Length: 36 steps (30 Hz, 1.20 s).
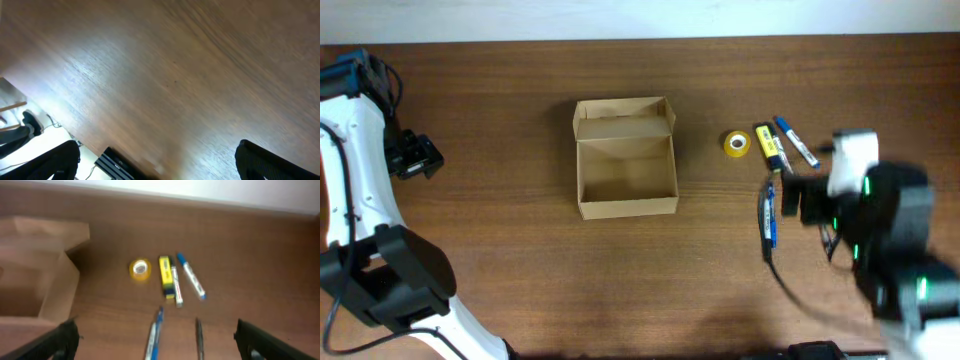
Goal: Pack container
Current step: 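Reach the right gripper down and grasp the yellow tape roll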
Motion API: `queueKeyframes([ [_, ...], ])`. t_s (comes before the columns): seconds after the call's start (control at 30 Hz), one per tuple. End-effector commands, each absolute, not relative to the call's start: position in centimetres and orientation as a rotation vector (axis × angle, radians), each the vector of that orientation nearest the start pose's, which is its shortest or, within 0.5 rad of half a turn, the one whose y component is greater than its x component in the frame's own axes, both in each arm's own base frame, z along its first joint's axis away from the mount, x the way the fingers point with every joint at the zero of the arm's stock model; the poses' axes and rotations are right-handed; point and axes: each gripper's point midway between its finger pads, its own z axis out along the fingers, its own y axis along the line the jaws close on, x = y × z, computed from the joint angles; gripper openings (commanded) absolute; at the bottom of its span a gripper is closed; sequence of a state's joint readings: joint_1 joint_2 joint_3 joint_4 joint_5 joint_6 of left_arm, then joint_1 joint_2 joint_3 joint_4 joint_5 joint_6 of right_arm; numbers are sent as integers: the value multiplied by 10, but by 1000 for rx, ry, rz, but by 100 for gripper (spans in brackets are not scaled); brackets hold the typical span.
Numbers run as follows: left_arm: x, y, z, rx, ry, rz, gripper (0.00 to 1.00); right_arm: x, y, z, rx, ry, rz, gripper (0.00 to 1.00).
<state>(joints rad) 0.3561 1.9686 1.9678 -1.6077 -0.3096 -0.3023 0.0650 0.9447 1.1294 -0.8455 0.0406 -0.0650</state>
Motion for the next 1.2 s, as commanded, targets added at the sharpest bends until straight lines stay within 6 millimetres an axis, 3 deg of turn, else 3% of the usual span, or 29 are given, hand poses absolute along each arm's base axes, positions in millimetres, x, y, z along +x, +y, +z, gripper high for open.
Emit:
queueKeyframes([
  [0.0, 317, 175, 173, -1004, 3010, 485, 100, 331, 15, 288, -134, 2370, -36, 99],
  [0.17, 317, 176, 173, -1004, 3010, 485, 100, 391, 53, 274, -115, 2458, 253, 99],
  [0.33, 317, 175, 173, -1004, 3010, 485, 100, 435, 61, 241, 18, 2537, 324, 98],
  [0.53, 317, 175, 173, -1004, 3010, 485, 100, 468, 81, 191, 52, 2647, 320, 99],
  [0.67, 317, 176, 173, -1004, 3010, 485, 100, 480, 102, 153, 19, 2719, 311, 99],
  [0.8, 317, 176, 173, -1004, 3010, 485, 100, 484, 110, 116, -3, 2781, 263, 97],
  [1.0, 317, 176, 173, -1004, 3010, 485, 100, 488, 99, 78, 17, 2845, 158, 89],
  [1.17, 317, 176, 173, -1004, 3010, 485, 100, 489, 89, 64, 29, 2864, 63, 90],
])
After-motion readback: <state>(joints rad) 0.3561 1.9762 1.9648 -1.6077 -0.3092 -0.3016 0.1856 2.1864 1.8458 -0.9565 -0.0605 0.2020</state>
